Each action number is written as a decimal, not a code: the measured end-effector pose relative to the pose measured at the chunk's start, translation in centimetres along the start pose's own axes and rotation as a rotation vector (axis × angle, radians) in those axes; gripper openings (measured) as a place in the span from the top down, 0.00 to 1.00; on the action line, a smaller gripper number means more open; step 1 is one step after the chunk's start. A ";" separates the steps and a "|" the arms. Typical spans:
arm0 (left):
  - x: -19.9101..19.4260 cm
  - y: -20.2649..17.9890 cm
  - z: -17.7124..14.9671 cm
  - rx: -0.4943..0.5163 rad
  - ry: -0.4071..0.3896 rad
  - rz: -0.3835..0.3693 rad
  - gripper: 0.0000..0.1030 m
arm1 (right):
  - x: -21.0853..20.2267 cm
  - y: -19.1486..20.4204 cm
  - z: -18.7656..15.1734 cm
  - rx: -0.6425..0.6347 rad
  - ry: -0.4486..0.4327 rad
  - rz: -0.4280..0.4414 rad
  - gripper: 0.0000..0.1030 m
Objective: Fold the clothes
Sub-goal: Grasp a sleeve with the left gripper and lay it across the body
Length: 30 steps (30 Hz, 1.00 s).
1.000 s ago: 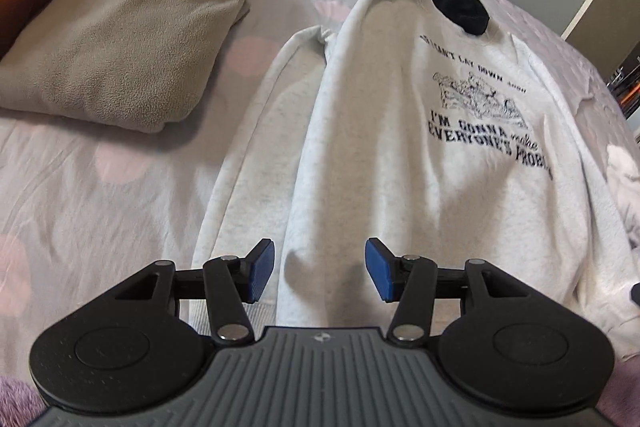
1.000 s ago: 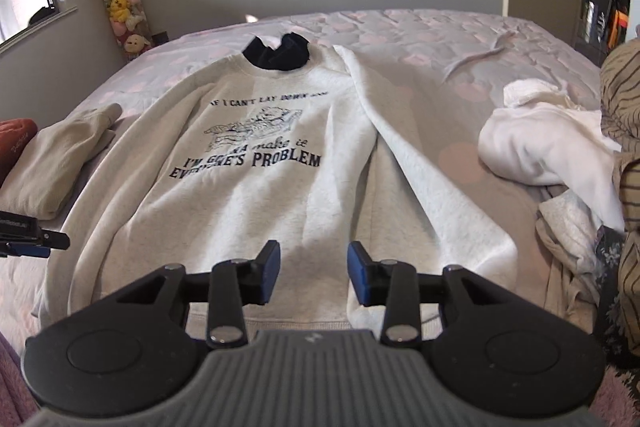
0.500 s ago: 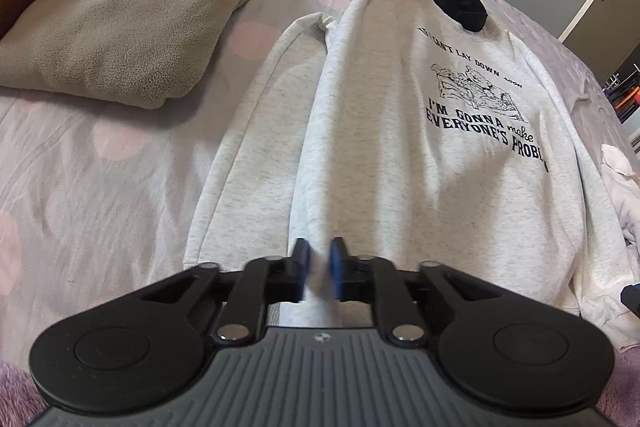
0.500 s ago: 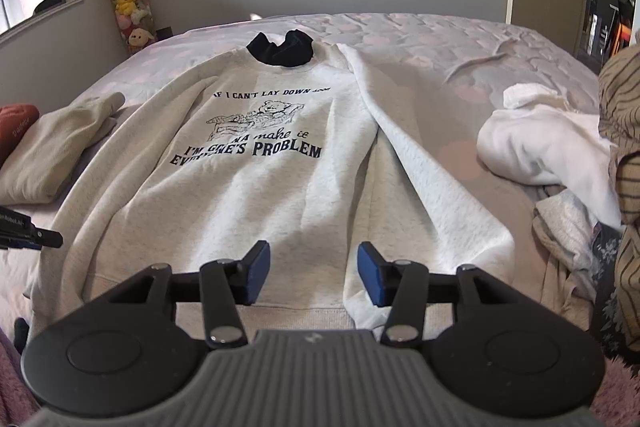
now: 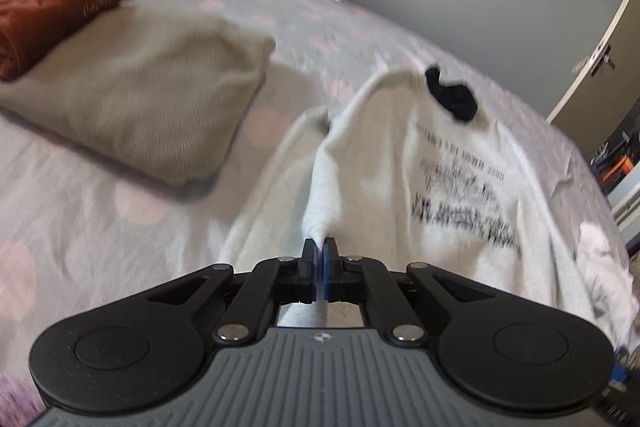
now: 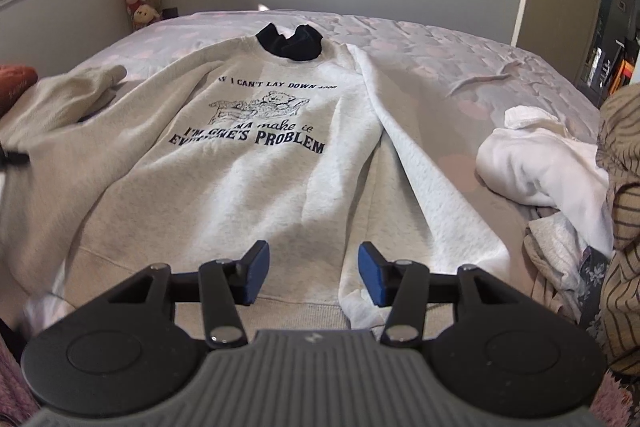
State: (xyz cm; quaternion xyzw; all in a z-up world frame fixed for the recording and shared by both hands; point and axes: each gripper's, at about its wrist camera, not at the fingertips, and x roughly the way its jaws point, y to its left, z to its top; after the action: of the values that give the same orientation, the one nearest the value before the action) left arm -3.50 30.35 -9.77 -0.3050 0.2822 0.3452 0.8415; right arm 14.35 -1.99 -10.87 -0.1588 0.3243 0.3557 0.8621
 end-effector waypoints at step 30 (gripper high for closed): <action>4.2 14.0 22.9 -0.108 -0.214 0.195 0.99 | 5.6 3.7 1.2 -0.140 0.267 -0.143 0.49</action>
State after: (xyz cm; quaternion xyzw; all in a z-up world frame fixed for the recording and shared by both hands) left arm -5.45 56.32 -2.12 -0.2826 0.2002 0.4705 0.8116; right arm 15.21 4.05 -13.89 -0.2871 0.3984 0.2907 0.8212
